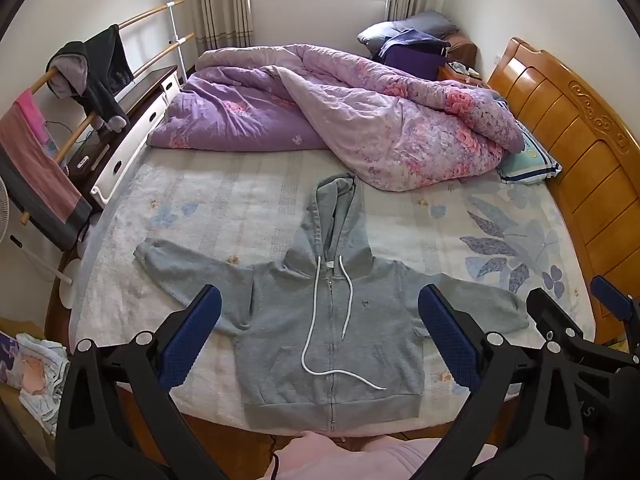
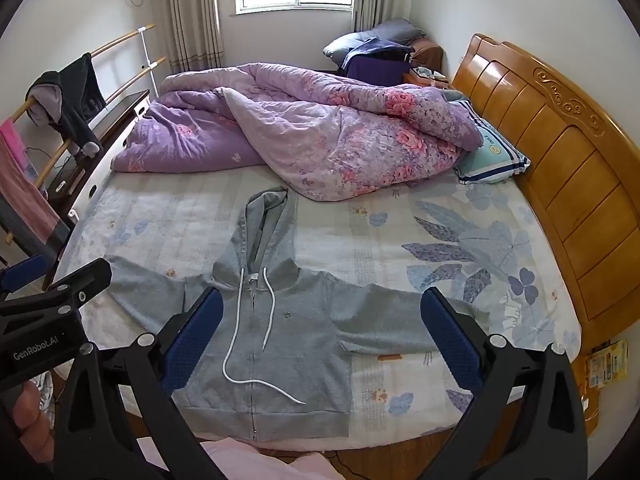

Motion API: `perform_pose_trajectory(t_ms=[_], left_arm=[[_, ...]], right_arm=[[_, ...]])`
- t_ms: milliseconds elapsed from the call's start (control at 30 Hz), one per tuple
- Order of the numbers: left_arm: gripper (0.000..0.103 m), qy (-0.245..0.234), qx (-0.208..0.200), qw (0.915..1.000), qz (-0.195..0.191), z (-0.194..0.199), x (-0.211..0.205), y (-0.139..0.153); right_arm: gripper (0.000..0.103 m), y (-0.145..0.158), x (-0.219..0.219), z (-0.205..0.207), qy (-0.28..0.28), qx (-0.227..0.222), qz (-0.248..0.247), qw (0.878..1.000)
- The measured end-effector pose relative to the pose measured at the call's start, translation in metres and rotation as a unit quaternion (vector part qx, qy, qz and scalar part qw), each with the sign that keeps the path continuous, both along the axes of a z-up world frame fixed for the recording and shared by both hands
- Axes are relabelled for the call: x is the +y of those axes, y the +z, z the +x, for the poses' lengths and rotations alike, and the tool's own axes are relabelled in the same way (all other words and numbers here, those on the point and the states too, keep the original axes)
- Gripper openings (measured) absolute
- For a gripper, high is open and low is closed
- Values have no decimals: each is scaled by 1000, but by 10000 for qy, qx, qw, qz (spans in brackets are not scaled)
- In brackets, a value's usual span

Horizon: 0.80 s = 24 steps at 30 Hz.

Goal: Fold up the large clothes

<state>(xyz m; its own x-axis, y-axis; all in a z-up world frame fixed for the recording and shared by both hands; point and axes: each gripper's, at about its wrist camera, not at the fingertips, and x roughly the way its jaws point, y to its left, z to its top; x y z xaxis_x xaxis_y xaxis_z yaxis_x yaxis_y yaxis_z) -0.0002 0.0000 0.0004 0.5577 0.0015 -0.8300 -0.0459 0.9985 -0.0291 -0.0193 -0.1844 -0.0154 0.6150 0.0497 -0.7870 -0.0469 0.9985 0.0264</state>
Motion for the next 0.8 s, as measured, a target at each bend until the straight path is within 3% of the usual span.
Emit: perform_pose_trajectory(t_ms=[500,800], left_arm=[[98,36,6,10000,27,7,-1,13],[98,-32,-40,10000,28,-2,1,5]], right_arm=[[96,1,0,-3,0,-6,64,10000],[96,2,8,-2,0,61,113,9999]])
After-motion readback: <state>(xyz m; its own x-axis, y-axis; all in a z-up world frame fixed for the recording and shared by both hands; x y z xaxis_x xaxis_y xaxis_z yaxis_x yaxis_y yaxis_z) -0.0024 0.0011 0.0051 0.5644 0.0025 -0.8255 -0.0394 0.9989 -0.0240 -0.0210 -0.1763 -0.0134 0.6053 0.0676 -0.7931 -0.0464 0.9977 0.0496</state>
